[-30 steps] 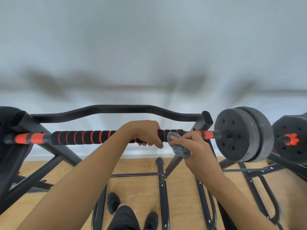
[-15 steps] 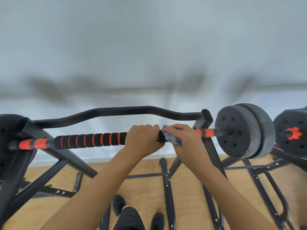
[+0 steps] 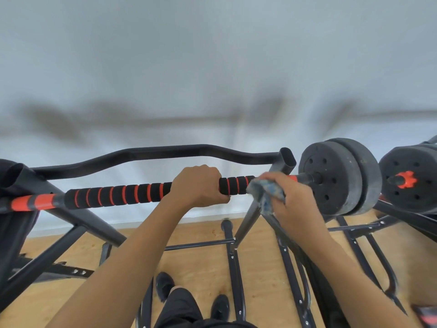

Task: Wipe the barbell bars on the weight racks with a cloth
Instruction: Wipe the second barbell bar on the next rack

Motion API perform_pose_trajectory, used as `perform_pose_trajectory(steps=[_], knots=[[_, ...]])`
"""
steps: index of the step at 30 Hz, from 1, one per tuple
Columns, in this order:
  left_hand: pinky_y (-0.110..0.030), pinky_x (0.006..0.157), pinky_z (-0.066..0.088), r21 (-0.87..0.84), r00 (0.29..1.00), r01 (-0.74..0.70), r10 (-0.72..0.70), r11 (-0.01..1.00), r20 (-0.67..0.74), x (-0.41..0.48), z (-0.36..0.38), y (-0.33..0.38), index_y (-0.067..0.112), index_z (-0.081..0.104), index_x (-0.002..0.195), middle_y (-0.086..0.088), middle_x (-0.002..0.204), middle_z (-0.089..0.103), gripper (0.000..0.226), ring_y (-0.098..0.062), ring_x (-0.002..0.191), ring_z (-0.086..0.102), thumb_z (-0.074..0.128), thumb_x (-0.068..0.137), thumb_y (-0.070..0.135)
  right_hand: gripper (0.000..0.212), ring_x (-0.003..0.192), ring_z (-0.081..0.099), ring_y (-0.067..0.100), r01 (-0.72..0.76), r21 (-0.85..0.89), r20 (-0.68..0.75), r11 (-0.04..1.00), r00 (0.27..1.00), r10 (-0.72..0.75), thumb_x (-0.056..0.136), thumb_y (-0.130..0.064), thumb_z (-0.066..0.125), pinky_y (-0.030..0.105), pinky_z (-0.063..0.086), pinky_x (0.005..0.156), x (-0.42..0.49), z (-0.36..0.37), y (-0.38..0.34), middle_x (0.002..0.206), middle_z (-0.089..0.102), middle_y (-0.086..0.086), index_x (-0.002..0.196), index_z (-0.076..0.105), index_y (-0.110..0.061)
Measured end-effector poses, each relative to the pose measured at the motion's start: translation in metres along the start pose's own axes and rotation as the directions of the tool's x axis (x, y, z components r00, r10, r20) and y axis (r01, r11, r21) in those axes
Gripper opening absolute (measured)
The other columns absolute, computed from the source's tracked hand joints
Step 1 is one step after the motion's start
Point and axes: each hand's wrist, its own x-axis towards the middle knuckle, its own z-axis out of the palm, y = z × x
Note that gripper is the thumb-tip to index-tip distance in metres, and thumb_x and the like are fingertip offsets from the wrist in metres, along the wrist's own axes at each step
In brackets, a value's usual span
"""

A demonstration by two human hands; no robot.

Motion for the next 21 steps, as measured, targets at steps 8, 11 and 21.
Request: perform_pose_trajectory(steps=[8,11,21], knots=[[-0.025,0.056,0.043,-0.002,0.999,0.003,-0.003,1.0,-0.033,-0.001,0.002,0.0,0.027,0.051,0.073,0.008,0.065,0.058,0.037,-0.008,0.056,0.058,0.07,0.081,0.058,0.019,0.08,0.062,0.009,0.067,-0.195,-0.007,0.978,0.998,-0.07,0.092,-0.034,0.071,0.027,0.058,0.07,0.063,0.009,-0.016,0.091,0.063,-0.009,0.105,0.059,-0.027],[-0.025,0.055,0.042,-0.011,1.0,0.018,-0.018,1.0,0.001,0.001,0.001,0.001,0.027,0.05,0.07,0.008,0.064,0.057,0.037,-0.01,0.054,0.057,0.07,0.081,0.056,0.015,0.082,0.058,0.012,0.111,-0.296,0.122,0.949,0.99,-0.077,0.092,-0.031,0.071,0.036,0.057,0.077,0.069,0.019,-0.014,0.094,0.06,-0.001,0.103,0.062,-0.029],[-0.025,0.054,0.053,-0.335,0.846,0.211,0.0,0.918,0.533,0.025,-0.019,-0.008,0.012,0.068,0.104,-0.003,0.067,0.065,0.041,-0.016,0.048,0.057,0.082,0.085,0.046,0.038,0.091,0.06,0.017,0.122,-0.478,0.181,0.87,0.983,-0.039,0.086,-0.017,0.076,0.029,0.057,0.079,0.044,0.034,-0.013,0.11,0.053,0.0,0.119,0.06,-0.029]])
